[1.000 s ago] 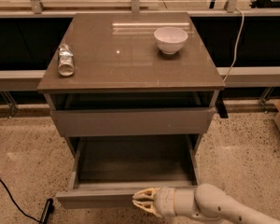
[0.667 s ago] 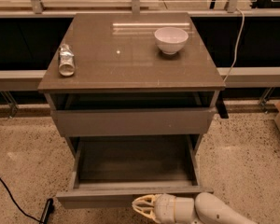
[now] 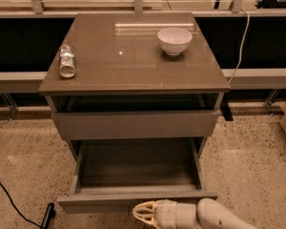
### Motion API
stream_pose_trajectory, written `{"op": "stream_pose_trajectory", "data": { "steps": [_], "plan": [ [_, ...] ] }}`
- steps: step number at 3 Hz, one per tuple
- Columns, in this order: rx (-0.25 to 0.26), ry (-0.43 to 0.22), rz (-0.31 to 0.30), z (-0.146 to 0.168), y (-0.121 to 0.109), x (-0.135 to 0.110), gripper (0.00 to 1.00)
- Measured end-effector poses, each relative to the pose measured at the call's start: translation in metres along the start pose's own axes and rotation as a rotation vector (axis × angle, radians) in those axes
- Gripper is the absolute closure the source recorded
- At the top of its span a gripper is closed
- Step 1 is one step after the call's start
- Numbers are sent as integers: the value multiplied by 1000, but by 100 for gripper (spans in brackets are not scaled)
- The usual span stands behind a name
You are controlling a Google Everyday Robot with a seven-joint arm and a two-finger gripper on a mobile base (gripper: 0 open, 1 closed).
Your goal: Close middle drawer
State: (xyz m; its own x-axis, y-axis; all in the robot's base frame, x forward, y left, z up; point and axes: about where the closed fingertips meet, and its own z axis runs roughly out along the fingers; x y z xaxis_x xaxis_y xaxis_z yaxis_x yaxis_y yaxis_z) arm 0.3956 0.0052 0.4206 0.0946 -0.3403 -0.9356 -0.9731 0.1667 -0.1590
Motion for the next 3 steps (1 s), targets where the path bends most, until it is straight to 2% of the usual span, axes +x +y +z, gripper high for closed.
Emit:
{"op": "stream_pose_trajectory", "data": {
  "steps": [2, 3],
  "plan": [
    [8, 56, -70, 10, -1, 27, 100],
    [35, 97, -108, 15, -12, 28, 100]
  ]
}}
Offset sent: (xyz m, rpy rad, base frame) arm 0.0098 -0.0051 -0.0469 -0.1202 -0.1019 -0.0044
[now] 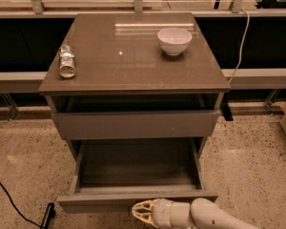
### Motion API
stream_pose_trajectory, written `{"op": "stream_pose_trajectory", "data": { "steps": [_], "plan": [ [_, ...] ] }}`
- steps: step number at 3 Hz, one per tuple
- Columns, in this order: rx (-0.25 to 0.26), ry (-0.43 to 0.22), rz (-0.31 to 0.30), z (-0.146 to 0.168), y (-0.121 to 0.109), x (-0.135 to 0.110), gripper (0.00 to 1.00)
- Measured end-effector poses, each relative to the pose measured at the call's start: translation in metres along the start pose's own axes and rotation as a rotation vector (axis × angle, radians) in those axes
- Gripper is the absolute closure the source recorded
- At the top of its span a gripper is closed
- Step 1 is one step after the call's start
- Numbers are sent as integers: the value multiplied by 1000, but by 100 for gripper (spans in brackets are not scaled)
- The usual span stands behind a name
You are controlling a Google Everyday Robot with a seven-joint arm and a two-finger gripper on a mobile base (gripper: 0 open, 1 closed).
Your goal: Close middle drawer
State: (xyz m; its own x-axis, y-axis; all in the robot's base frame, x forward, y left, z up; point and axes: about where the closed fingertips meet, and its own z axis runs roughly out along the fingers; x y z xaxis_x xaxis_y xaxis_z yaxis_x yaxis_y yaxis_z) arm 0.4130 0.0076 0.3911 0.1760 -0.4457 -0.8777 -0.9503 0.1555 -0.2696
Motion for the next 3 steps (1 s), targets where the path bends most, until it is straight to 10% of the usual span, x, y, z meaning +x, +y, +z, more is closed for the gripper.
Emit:
{"op": "stream_pose_trajectory", "data": {
  "steps": [3],
  "plan": [
    [78, 35, -36, 10, -65, -8, 100]
  ]
}}
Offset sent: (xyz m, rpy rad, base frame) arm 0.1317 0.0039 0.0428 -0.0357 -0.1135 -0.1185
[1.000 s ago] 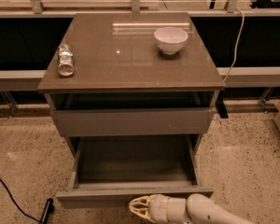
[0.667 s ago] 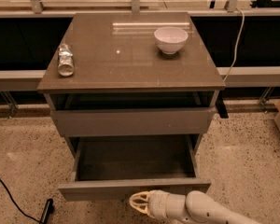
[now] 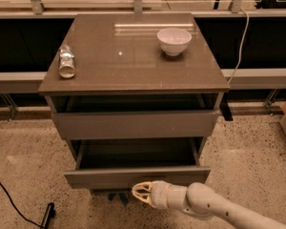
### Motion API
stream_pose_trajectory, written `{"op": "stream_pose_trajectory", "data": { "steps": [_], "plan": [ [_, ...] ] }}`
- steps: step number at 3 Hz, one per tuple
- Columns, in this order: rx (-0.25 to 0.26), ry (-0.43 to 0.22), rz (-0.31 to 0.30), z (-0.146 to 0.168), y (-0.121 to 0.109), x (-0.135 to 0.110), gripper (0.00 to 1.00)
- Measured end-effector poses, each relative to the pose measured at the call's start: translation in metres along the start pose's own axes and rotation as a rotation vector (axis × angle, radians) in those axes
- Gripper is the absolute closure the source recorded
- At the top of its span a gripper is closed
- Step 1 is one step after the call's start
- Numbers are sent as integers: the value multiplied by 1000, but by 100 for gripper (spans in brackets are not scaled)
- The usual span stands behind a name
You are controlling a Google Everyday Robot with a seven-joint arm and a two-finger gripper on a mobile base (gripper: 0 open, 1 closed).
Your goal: Close middle drawer
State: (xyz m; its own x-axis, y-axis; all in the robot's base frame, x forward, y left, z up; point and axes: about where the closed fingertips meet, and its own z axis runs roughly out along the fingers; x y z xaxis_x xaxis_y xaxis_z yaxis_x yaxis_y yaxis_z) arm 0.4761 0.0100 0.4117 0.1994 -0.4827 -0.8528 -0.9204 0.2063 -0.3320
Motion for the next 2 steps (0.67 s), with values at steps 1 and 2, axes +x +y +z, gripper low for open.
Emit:
{"op": "stream_pose_trajectory", "data": {
  "steps": [1, 2],
  "plan": [
    [60, 72, -5, 25, -55, 3, 100],
    [139, 166, -4, 42, -87, 6, 100]
  ]
}}
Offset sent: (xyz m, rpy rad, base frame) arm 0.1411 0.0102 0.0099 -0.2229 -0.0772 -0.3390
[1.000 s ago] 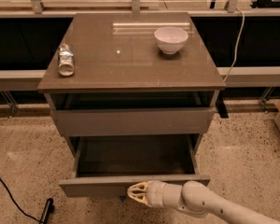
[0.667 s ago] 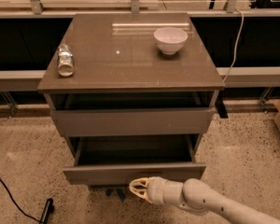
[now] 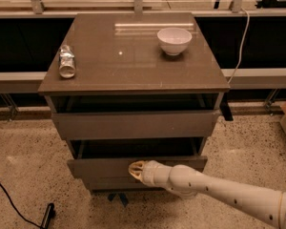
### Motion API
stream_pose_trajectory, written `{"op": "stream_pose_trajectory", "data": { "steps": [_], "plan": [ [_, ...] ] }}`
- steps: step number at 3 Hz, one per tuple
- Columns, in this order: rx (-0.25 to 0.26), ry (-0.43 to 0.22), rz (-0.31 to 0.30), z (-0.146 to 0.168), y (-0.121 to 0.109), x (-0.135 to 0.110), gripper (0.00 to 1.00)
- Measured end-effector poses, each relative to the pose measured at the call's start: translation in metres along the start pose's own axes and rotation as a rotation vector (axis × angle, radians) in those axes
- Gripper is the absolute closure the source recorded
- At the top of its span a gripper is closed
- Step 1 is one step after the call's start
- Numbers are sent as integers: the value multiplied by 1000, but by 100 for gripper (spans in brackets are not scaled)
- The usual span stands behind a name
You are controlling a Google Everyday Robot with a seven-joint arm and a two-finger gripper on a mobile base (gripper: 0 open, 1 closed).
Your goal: Close middle drawer
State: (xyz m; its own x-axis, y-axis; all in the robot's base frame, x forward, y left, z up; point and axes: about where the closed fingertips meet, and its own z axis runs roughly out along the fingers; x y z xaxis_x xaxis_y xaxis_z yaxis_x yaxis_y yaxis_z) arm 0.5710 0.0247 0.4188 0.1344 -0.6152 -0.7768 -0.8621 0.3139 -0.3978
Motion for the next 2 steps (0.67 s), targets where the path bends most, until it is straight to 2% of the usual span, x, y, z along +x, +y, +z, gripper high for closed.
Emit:
{"op": "stream_pose_trajectory", "data": {
  "steps": [1, 2],
  "plan": [
    [66, 21, -6, 3, -17, 4, 100],
    [50, 21, -13, 14, -15, 5, 100]
  ]
}}
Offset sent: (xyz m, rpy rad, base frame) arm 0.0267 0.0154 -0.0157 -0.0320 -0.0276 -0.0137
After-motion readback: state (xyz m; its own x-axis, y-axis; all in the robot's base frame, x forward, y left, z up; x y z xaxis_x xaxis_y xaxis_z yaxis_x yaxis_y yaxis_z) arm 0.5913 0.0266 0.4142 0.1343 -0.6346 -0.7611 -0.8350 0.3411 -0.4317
